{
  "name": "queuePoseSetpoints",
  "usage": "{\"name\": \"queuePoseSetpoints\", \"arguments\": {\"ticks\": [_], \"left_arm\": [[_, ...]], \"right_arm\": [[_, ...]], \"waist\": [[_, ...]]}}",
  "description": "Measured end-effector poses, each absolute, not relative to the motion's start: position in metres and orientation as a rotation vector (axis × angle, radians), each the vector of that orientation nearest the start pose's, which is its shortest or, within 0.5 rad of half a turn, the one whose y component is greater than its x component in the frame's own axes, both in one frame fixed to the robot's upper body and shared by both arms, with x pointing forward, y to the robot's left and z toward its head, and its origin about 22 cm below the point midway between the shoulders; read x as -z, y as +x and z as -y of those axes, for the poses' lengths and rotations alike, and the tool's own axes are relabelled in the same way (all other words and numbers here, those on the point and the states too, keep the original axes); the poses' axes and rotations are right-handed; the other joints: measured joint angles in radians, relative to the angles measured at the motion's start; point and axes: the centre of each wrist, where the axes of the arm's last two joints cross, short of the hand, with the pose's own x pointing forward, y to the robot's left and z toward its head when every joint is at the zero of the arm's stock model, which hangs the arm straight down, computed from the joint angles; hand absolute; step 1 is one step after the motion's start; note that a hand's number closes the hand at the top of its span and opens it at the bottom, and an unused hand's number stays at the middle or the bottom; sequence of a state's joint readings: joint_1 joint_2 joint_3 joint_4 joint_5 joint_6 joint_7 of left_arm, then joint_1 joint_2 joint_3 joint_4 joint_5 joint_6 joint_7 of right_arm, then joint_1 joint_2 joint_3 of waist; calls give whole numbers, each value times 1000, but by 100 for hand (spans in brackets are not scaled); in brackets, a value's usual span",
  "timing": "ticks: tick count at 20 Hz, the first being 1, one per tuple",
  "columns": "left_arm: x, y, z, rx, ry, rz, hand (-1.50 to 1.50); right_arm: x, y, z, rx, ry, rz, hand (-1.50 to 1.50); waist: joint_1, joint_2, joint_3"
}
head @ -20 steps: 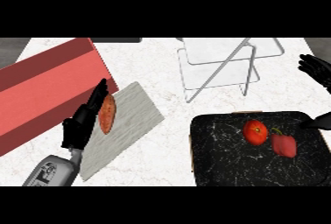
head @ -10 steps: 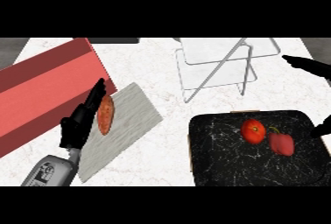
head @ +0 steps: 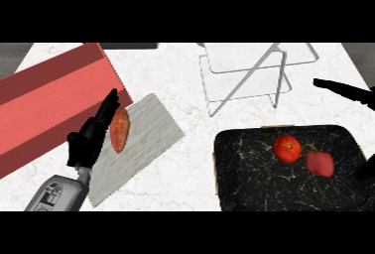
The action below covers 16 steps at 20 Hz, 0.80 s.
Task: Pick the tomato from the tray and place it in the tiered shelf
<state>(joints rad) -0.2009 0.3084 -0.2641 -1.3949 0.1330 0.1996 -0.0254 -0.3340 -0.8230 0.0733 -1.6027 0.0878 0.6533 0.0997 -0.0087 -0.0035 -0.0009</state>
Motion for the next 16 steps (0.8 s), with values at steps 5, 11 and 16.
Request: {"name": "queuePoseSetpoints", "arguments": {"ticks": [5, 11, 16], "left_arm": [[-15, 288, -227, 251, 108, 1572, 0], [-14, 281, -226, 253, 109, 1570, 0], [-11, 277, -227, 249, 110, 1571, 0]], "right_arm": [[-182, 281, 325, -1275, -331, 1312, -150], [-177, 267, 313, -1249, -378, 1325, -150], [-166, 267, 306, -1240, -381, 1323, -150]], "waist": [[3, 1, 0], [6, 2, 1], [8, 3, 1]]}}
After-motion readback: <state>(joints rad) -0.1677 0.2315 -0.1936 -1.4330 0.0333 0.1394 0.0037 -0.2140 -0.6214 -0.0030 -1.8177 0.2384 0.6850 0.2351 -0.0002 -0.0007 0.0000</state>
